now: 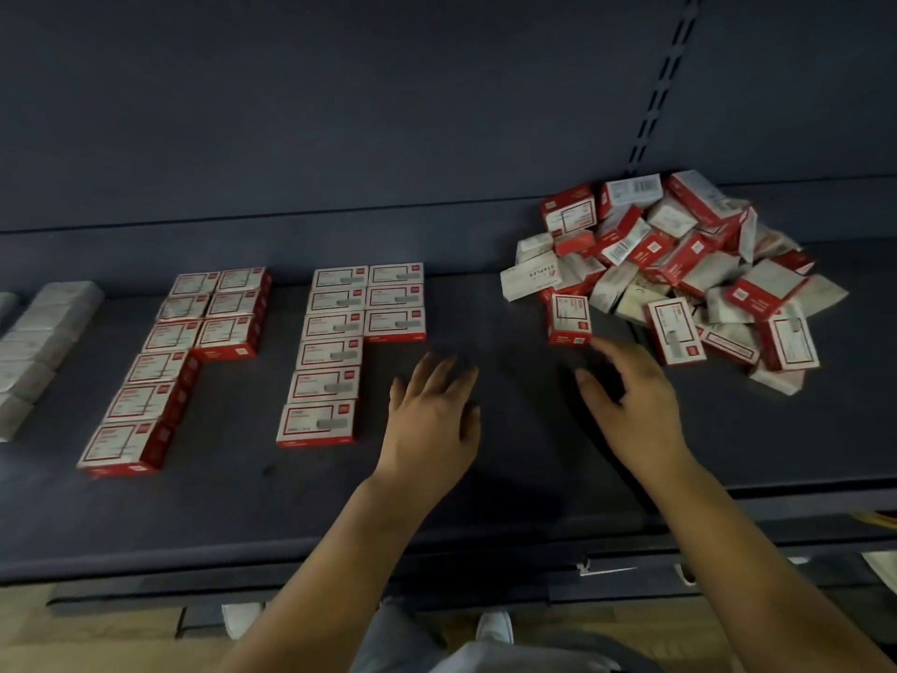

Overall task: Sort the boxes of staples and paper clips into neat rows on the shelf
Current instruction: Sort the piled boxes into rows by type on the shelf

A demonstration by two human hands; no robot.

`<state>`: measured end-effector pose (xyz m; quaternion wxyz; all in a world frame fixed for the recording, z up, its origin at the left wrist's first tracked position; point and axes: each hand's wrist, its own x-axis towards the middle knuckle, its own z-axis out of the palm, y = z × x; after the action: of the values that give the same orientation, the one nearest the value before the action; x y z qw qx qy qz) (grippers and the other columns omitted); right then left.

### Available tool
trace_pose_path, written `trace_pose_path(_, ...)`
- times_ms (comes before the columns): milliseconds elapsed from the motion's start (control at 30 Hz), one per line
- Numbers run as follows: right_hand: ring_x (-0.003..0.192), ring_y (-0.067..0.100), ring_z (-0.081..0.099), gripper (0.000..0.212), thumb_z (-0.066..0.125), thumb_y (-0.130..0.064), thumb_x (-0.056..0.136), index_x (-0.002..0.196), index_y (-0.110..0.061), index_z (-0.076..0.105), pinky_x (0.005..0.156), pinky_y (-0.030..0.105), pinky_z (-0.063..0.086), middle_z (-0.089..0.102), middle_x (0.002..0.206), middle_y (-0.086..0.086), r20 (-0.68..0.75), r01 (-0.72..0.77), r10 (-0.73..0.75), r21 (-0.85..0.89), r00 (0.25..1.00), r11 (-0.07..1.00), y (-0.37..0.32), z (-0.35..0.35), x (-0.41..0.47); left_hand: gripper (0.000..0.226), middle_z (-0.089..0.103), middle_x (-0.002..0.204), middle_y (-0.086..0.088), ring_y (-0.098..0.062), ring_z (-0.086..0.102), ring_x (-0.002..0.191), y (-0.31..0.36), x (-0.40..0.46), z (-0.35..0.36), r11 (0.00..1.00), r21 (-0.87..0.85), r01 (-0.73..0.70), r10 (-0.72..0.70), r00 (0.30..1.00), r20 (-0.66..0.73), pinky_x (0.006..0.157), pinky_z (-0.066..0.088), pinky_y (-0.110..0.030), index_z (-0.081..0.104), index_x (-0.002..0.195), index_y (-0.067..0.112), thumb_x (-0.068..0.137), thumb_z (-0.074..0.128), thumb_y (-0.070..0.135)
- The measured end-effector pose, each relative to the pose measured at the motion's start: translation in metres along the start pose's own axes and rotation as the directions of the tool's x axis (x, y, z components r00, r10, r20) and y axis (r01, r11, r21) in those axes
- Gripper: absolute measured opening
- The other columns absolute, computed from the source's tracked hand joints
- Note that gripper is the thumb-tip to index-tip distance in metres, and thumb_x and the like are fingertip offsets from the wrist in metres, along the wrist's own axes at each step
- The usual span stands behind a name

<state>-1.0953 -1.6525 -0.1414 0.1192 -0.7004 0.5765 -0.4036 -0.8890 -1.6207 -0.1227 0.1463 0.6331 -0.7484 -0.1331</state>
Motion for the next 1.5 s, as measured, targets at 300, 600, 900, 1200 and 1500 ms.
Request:
trace_pose_path(300, 0.128, 0.029, 0.036, 0.067, 0.063, -0.035, 0.085, 0.140, -0.010, 0.034, 0.104, 0.038, 0.031, 0.042, 0.138, 0.013, 0.151, -0.193, 0.210, -0.120, 0.966, 0.974, -0.005, 0.010, 0.031, 0.046, 0.027, 0.151, 0.002, -0.017, 0.009, 0.143, 0.002, 0.004, -0.002, 0.999, 0.009, 0.035, -0.036, 0.999, 0.014, 0.115, 0.012, -0.046, 0.036, 0.141, 0.024, 0.097, 0.044, 0.029)
trace_pose_path(600, 0.120, 0.033, 0.045, 0.086, 0.064, -0.060, 0.073, 0.132, -0.004, 0.035, 0.094, 0.044, 0.043, 0.048, 0.130, 0.015, 0.150, -0.382, 0.440, -0.304, 0.886, 0.873, -0.003, 0.021, 0.060, 0.042, 0.029, 0.149, 0.005, -0.017, 0.009, 0.142, 0.001, 0.005, -0.007, 0.999, 0.010, 0.031, -0.031, 1.000, 0.003, 0.115, 0.011, -0.044, 0.041, 0.139, 0.024, 0.097, 0.043, 0.028)
trace_pose_path(900, 0.106, 0.028, 0.050, 0.043, 0.076, -0.016, 0.071, 0.106, -0.003, 0.055, 0.082, 0.030, 0.040, 0.053, 0.112, 0.014, 0.077, -0.207, 0.214, -0.099, 0.974, 0.973, 0.000, 0.018, 0.033, 0.036, 0.043, 0.142, -0.004, -0.022, 0.024, 0.139, -0.012, 0.005, -0.005, 0.995, -0.091, -0.028, 0.016, 0.991, -0.130, 0.111, 0.021, -0.053, 0.056, 0.127, 0.015, 0.092, 0.054, 0.020)
trace_pose_path(1200, 0.091, 0.024, 0.056, 0.046, 0.082, 0.000, 0.062, 0.104, -0.003, 0.062, 0.075, 0.012, 0.038, 0.056, 0.100, 0.011, 0.085, 0.047, -0.051, 0.040, 0.995, 0.998, -0.049, 0.038, -0.004, 0.030, 0.066, 0.111, -0.010, -0.037, 0.056, 0.113, -0.043, -0.010, -0.021, 0.995, 0.013, -0.099, 0.099, 0.948, -0.303, 0.084, 0.047, -0.055, 0.070, 0.101, 0.010, 0.073, 0.060, 0.019)
trace_pose_path(1500, 0.096, 0.003, 0.050, 0.049, 0.082, 0.000, 0.063, 0.107, -0.002, 0.062, 0.084, 0.002, 0.037, 0.056, 0.105, 0.006, 0.063, 0.114, -0.122, 0.116, 0.991, 0.987, -0.115, 0.085, -0.006, 0.033, 0.065, 0.113, -0.011, -0.040, 0.055, 0.114, -0.114, -0.029, -0.059, 0.994, 0.037, -0.104, 0.110, 0.946, -0.306, 0.085, 0.044, -0.062, 0.068, 0.104, 0.010, 0.071, 0.066, 0.012)
